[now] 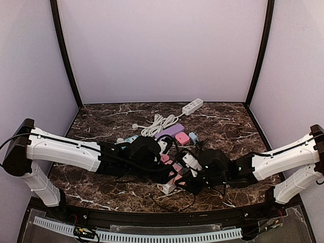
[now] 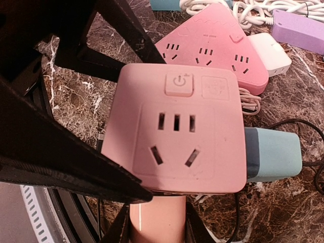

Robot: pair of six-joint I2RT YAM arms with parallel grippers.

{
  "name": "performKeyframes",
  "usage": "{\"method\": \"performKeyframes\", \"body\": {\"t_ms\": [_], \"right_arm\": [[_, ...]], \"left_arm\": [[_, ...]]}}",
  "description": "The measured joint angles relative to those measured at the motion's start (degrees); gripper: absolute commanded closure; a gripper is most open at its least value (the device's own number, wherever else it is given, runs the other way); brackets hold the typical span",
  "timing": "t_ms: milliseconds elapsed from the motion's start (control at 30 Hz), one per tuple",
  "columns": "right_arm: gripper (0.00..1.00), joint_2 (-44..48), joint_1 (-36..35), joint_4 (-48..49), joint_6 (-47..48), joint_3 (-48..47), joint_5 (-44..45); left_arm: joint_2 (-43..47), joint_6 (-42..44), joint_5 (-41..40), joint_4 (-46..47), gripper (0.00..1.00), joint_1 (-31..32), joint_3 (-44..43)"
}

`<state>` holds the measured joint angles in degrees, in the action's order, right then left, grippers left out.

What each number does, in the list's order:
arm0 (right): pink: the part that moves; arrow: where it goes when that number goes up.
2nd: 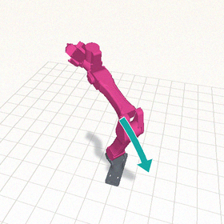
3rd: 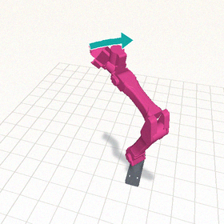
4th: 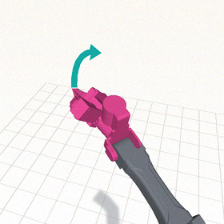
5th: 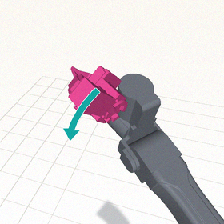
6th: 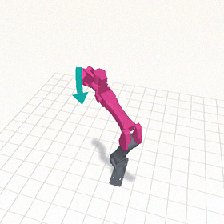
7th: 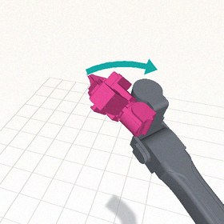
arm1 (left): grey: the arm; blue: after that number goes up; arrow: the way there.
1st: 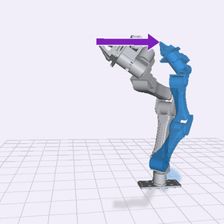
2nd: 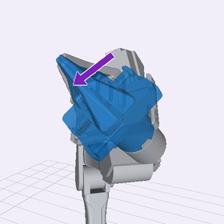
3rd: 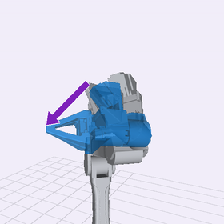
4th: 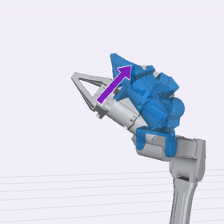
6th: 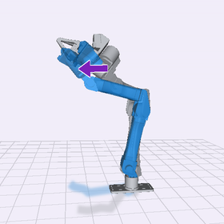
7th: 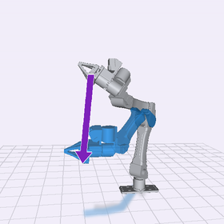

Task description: Pull the plug off the socket

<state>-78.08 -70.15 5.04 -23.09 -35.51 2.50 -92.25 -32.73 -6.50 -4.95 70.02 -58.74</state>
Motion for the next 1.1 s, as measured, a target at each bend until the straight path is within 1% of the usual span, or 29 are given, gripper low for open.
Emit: {"method": "performKeyframes", "body": {"t_ms": [167,300,600,900,1100], "right_arm": [[1.0,0.11,-0.04,0.48,-0.15,0.31,0.37],[1.0,0.11,-1.27,0.07,-0.55,0.15,2.82],[1.0,-1.64,-5.57,-6.86,-2.95,-4.26,10.91],[1.0,-4.37,-8.0,-13.38,-5.14,-9.01,17.09],[1.0,-4.66,-8.35,-14.62,-5.7,-9.66,18.34]], "left_arm": [[0.0,0.04,-0.15,0.07,0.67,0.0,0.02],[0.0,0.07,-0.35,0.09,0.67,0.0,0.09],[0.24,-0.7,-1.66,-0.74,0.68,0.2,0.17],[0.46,-1.16,-2.27,-1.4,0.7,0.35,0.28],[0.46,-1.18,-2.32,-1.31,0.71,0.35,0.35]]}}
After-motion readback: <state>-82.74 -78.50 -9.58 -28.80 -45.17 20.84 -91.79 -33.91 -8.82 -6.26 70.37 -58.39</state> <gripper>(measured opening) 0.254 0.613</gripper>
